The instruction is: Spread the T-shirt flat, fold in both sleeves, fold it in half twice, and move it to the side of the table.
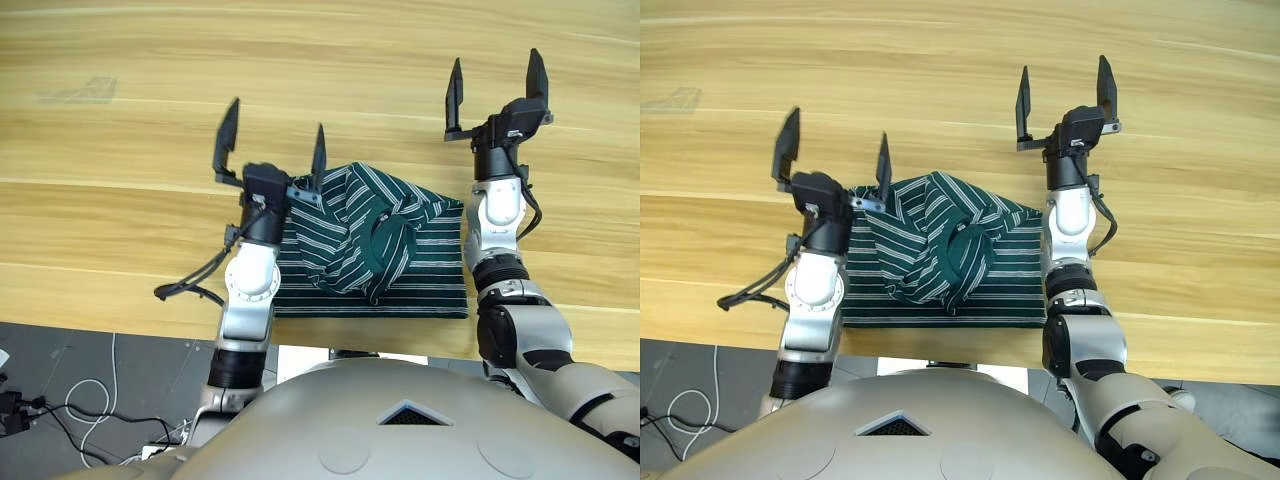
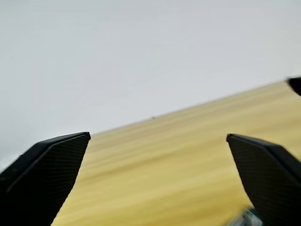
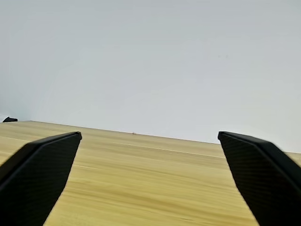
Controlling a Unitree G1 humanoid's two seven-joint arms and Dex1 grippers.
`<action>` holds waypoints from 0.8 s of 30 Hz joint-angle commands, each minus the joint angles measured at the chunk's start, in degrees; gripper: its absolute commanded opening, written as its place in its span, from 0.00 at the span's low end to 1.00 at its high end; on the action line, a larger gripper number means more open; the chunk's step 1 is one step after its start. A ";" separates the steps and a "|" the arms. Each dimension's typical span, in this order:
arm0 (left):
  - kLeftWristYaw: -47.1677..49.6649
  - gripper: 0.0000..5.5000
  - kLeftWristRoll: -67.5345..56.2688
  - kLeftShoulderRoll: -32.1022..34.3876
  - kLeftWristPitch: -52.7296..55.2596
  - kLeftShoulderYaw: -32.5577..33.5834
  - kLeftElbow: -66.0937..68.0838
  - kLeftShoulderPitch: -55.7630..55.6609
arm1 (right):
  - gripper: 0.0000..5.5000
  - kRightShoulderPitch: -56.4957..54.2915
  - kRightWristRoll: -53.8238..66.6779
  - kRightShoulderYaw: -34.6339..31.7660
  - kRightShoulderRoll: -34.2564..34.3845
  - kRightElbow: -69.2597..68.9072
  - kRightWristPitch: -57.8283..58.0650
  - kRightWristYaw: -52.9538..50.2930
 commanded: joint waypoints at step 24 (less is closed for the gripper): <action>-12.49 0.98 5.58 11.11 11.15 -15.69 -7.53 13.25 | 0.98 -0.32 -0.84 0.88 1.09 -1.89 1.57 -1.84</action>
